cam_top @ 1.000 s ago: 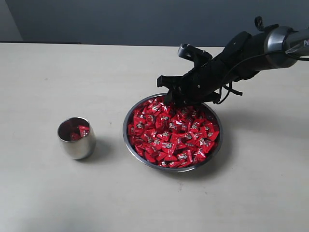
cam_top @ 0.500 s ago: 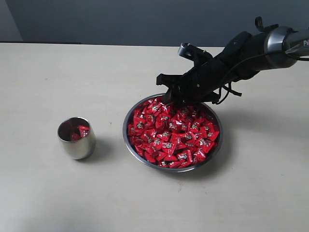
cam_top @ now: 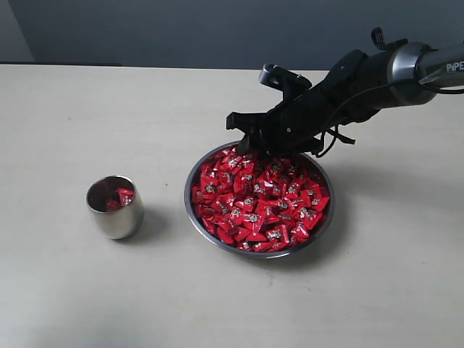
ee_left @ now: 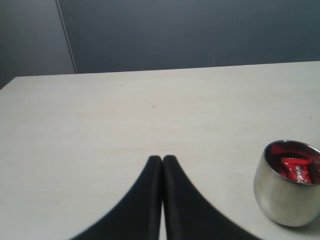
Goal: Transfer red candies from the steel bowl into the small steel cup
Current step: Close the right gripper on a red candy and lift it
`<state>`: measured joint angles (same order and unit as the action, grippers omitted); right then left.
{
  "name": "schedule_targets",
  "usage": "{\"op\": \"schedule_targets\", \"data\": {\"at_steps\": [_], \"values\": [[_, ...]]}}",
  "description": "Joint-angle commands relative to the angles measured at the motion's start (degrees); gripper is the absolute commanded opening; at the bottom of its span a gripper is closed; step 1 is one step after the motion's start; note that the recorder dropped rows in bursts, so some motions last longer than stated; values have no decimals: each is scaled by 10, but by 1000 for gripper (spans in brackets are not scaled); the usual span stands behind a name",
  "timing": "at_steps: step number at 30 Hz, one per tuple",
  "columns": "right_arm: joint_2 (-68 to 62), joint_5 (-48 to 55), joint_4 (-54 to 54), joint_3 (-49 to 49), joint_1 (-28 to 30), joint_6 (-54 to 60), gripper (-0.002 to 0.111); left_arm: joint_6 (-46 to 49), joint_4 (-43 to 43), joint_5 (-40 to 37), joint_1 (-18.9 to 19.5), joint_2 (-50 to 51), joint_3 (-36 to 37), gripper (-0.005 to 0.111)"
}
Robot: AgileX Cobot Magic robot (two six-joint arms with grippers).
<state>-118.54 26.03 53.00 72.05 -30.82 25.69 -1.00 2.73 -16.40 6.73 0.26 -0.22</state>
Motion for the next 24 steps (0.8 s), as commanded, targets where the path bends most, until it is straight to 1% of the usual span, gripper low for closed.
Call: {"op": "schedule_targets", "data": {"at_steps": [1,2,4,5,6,7,8,20,24], "values": [[0,-7,1,3,0,4,35,-1,-2,1,0,-3,2,0],[0,-7,1,3,0,4,35,-1,-2,1,0,-3,2,0],[0,-6,-2,3,0,4,31,-1,-2,1,0,-3,2,0],[0,-3,-5,3,0,4,22,-1,-2,1,0,-3,2,0],[0,-2,-10,3,0,4,17,-1,-2,1,0,-3,2,0],[0,2,-17,3,0,4,4,-1,-2,1,0,-3,2,0],[0,2,-23,3,0,4,-1,-1,-2,1,0,-3,2,0],[11,0,-37,3,0,5,-1,-1,-2,1,0,-3,2,0],[26,5,-38,17,0,6,-1,-1,-2,1,0,-3,2,0]]}}
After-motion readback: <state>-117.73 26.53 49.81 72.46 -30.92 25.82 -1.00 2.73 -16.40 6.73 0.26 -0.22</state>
